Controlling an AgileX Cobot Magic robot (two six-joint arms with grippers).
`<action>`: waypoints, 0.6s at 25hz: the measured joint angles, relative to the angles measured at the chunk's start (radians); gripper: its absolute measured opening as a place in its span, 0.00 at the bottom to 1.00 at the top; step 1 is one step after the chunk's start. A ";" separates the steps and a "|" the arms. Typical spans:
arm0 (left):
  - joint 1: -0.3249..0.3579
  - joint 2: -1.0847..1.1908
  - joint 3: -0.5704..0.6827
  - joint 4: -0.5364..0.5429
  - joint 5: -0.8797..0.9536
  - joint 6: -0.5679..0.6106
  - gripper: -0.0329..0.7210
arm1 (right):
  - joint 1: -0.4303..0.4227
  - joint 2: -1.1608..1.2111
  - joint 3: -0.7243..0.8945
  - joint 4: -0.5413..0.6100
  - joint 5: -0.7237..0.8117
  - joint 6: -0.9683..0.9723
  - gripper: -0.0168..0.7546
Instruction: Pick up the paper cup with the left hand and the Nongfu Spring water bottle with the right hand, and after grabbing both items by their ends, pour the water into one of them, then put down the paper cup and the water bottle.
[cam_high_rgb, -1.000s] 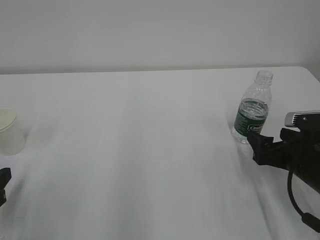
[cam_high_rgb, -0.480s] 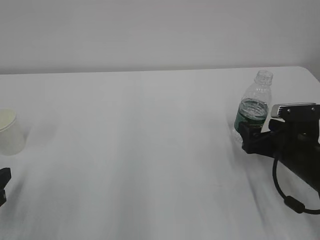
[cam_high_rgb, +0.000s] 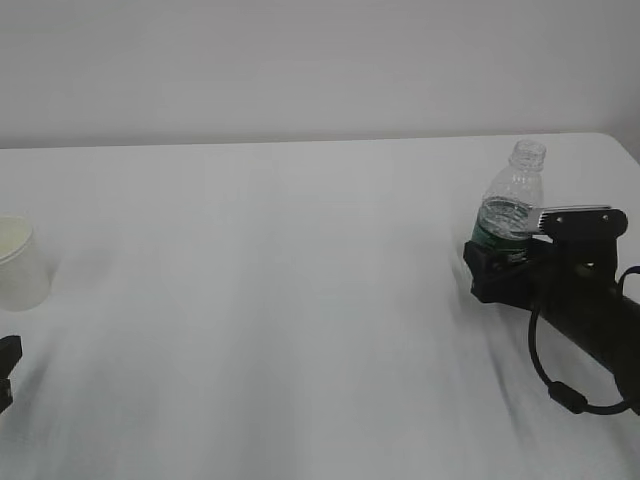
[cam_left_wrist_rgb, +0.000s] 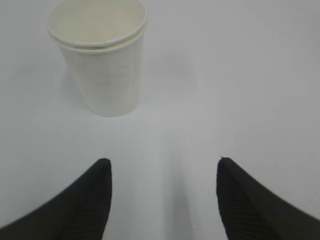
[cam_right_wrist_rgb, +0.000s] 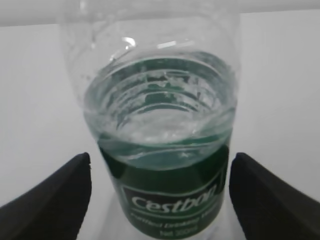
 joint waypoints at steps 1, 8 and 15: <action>0.000 0.000 0.000 0.000 0.000 0.000 0.66 | 0.000 0.005 -0.006 -0.002 0.000 0.002 0.87; 0.000 0.000 0.000 0.000 0.000 0.000 0.66 | 0.000 0.050 -0.051 -0.004 0.000 0.005 0.87; 0.000 0.000 0.000 0.000 0.000 0.000 0.66 | 0.000 0.065 -0.084 -0.004 0.000 0.023 0.86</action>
